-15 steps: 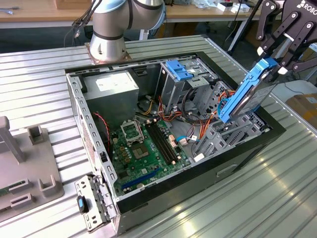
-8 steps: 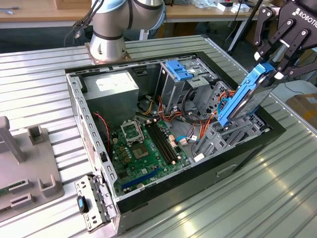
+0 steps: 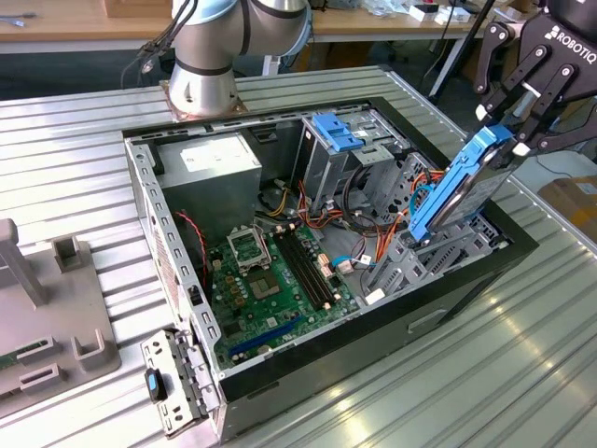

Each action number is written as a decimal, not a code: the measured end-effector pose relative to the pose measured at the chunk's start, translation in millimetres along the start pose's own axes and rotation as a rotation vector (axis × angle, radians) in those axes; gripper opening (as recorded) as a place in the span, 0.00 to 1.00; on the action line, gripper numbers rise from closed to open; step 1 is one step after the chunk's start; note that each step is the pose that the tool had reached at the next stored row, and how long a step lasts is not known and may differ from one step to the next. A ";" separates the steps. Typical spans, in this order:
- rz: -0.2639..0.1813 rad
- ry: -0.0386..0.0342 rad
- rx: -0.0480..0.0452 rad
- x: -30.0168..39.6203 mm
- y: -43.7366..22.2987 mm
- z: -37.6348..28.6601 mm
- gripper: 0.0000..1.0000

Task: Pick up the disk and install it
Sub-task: 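Pick up the disk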

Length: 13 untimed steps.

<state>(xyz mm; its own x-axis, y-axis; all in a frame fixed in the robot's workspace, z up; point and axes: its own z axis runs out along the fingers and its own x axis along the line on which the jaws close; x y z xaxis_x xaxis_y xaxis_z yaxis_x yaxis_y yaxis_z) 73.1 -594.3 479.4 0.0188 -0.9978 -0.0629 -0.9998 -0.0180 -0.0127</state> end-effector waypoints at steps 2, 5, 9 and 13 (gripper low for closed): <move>0.000 0.0001 0.0000 0.0 0.0 0.1 0.36; 0.000 -0.0001 0.0000 0.3 0.0 3.9 0.36; 0.001 0.0002 0.0000 0.2 0.0 6.3 0.36; 0.002 -0.0003 0.0001 -1.7 0.0 9.3 0.36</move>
<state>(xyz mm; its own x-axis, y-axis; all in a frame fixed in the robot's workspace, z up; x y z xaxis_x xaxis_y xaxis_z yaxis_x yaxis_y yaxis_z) 73.1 -592.0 470.3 0.0168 -0.9979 -0.0632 -0.9998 -0.0160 -0.0127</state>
